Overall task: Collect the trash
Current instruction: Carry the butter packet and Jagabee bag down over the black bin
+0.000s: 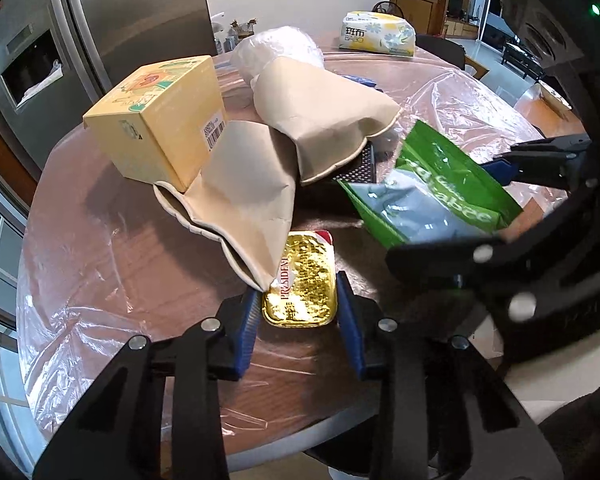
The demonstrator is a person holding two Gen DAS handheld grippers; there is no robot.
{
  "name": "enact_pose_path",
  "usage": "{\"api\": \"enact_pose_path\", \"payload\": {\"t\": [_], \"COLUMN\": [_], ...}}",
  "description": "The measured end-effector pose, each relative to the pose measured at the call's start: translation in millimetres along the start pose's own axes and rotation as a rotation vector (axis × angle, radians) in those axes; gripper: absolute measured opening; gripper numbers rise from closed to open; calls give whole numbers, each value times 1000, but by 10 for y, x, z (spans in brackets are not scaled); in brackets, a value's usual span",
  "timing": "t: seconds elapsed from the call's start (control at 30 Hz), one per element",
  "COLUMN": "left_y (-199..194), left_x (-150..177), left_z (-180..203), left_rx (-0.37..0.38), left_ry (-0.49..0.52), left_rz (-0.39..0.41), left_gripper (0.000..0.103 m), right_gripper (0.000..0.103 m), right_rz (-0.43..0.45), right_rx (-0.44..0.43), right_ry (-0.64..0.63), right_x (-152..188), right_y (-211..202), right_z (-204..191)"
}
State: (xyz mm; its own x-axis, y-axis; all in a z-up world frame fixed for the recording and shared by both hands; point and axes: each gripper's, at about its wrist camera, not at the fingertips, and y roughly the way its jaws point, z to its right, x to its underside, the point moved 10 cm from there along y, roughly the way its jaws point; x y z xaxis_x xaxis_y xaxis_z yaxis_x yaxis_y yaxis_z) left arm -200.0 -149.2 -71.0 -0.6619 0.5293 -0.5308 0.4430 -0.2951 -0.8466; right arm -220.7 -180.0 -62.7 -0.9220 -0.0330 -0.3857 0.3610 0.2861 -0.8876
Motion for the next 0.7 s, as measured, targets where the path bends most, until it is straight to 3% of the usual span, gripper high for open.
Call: {"api": "enact_pose_path", "payload": {"t": [0.3, 0.7], "left_y": [-145, -330], "left_x": [17, 129], "left_z": [-16, -15], "left_rx": [49, 106], "left_ry": [-58, -126], "left_rz": [22, 33], "left_gripper": [38, 38], "right_gripper": [77, 76], "right_rz": [46, 112], "right_rx": [-87, -137], "right_ry": [45, 99], "right_x": [40, 124], "right_y": [-99, -383], "right_z": [24, 157]}}
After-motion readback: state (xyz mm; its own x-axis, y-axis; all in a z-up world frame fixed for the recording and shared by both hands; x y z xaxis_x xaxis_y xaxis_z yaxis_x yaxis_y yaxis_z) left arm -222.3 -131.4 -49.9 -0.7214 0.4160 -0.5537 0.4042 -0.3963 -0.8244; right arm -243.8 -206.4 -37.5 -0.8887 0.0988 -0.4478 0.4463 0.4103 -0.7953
